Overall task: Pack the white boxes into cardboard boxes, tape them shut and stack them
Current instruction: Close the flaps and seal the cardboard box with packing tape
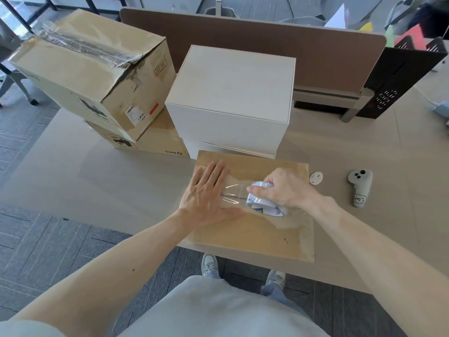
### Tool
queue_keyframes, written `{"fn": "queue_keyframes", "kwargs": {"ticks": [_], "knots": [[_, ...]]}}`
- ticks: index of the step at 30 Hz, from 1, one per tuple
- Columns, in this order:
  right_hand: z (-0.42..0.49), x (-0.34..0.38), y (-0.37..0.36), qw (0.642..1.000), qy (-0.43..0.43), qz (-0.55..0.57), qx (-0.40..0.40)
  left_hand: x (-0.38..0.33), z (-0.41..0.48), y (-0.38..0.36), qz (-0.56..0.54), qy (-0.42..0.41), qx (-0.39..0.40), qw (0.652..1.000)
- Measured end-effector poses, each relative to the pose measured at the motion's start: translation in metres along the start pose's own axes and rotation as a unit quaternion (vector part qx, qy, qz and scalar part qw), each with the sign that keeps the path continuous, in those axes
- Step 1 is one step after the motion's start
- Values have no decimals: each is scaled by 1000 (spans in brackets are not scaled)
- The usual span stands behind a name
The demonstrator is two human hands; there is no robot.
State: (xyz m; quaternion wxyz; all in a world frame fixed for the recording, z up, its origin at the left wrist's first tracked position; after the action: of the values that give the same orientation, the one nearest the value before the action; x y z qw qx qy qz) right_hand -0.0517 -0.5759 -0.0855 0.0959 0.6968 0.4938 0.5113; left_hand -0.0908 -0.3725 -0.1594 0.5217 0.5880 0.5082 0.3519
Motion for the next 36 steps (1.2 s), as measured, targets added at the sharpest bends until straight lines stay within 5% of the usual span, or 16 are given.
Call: {"fn": "queue_keyframes", "kwargs": {"ticks": [9,14,20,36], "knots": [[3,3,-8,999,25,7,-28,-41,11,-6,-9,-9,-1,1000],[-8,-20,-2,995,50,81,29,-40,10,-8,-19,-3,-14,1000],[-17,-42,32,998,12,-57,-31,-39,10,-7,-17,-6,5,1000],[-23,-47,24,998,38,34,-47,-71,21,-8,-12,-25,11,1000]]}}
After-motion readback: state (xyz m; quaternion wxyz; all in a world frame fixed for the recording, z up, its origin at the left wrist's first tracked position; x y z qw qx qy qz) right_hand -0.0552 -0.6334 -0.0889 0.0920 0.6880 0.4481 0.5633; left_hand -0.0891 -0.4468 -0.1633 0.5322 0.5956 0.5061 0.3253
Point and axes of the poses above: each hand's wrist, its own z-axis towards the middle knuckle, its own y-axis out of the back of the hand, x = y × z, the point moved 4 cm from there along z, towards the middle knuckle
